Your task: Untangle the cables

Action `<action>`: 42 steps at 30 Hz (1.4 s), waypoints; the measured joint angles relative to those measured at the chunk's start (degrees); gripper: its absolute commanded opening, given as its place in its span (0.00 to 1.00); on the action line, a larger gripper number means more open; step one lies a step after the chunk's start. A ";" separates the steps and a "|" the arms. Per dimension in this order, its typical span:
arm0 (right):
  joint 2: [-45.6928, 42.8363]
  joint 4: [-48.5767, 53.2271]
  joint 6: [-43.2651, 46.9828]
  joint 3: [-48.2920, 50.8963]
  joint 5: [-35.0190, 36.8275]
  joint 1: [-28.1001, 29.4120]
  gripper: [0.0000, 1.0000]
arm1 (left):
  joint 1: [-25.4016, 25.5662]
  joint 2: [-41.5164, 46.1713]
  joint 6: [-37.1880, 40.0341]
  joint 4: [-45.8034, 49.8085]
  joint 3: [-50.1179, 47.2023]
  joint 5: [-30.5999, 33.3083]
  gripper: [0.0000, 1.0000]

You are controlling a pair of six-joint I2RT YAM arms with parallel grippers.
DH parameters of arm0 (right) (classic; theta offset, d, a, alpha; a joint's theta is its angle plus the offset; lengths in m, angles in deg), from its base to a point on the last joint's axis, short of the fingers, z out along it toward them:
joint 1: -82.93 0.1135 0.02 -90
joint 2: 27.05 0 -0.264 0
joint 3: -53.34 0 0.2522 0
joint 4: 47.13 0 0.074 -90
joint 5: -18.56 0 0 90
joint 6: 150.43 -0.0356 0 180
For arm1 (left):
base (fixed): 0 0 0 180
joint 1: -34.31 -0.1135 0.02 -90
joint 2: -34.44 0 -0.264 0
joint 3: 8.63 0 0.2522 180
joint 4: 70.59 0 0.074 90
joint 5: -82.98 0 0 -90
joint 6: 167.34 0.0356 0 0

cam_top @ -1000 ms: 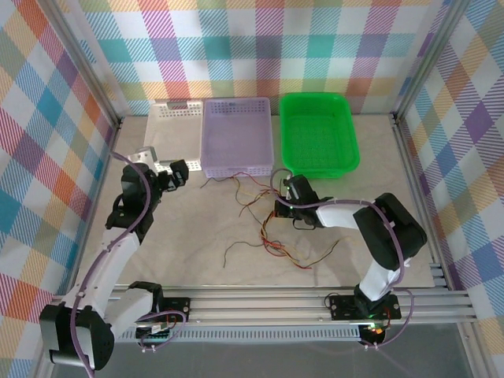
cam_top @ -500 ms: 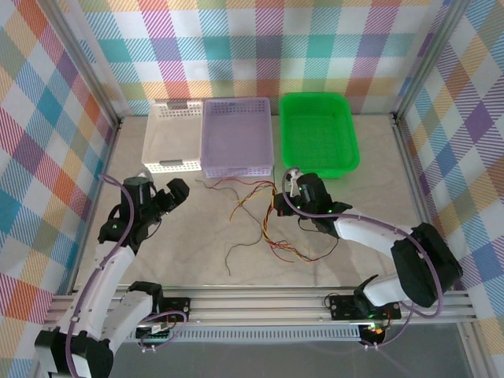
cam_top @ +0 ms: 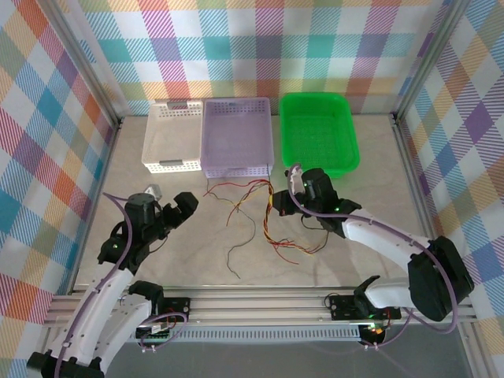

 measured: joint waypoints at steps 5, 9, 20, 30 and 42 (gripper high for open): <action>-2.82 2.49 0.04 -0.02 -1.95 0.00 0.00 | 4.22 1.81 -1.20 0.07 0.02 1.09 0.97; -4.63 4.48 0.44 -0.02 -3.08 0.00 0.00 | 7.65 1.66 -2.36 -0.24 0.07 1.90 0.97; -5.16 6.88 1.79 -3.65 -6.78 0.00 0.00 | 20.17 -2.54 -4.44 -8.07 -0.63 3.91 0.97; -1.57 7.74 2.58 -8.61 -16.57 0.00 0.00 | 26.05 -5.62 -3.56 -14.60 -2.10 6.45 1.00; 1.44 10.78 4.33 -10.80 -24.59 -0.02 0.00 | 26.16 -10.40 -0.83 -21.14 -2.10 7.93 0.98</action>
